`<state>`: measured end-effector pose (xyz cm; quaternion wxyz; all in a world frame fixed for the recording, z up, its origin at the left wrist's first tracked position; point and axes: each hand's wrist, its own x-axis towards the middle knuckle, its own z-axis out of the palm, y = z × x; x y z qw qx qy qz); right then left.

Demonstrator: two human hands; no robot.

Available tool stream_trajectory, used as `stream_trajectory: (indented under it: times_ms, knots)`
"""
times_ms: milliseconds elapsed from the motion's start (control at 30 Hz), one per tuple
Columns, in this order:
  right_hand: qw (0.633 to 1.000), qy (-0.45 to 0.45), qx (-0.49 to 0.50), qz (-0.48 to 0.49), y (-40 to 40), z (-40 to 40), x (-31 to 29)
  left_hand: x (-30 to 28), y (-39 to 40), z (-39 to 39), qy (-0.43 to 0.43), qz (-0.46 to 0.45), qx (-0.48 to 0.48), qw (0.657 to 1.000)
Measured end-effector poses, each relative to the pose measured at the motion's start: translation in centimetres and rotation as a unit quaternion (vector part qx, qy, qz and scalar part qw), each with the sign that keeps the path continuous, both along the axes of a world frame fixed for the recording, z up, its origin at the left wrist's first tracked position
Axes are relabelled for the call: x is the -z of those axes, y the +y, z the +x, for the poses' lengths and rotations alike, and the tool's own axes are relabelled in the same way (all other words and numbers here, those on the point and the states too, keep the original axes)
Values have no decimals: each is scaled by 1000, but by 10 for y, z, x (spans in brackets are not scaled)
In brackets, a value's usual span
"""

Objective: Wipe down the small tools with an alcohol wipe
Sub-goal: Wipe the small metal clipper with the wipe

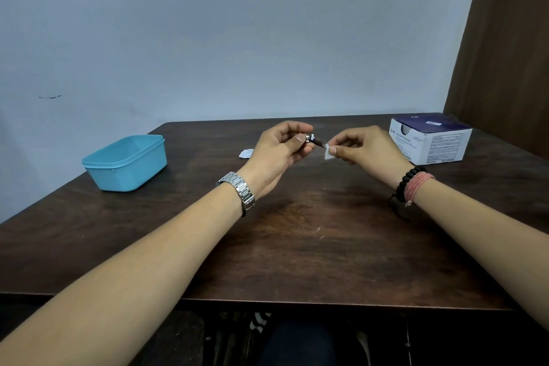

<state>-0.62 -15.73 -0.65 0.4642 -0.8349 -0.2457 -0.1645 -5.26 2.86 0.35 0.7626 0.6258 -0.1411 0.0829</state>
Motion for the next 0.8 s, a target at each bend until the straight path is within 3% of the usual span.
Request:
stream_trajectory:
  times_ms: [267,467,600,800]
  knots:
    - [993,-24,-23,116,-1,-5,-11,0,2,2,6,-4,-25,1000]
    - [996,-59,-52,48,9,-17,-10,1,-1,-1,0,15,2,1000]
    - [998,-59,-18,-13,6,-12,-8,1,0,-1,-2,20,8,1000]
    - [998,-25,50,-28,-4,3,-5,1,1,1,-12,32,-6,999]
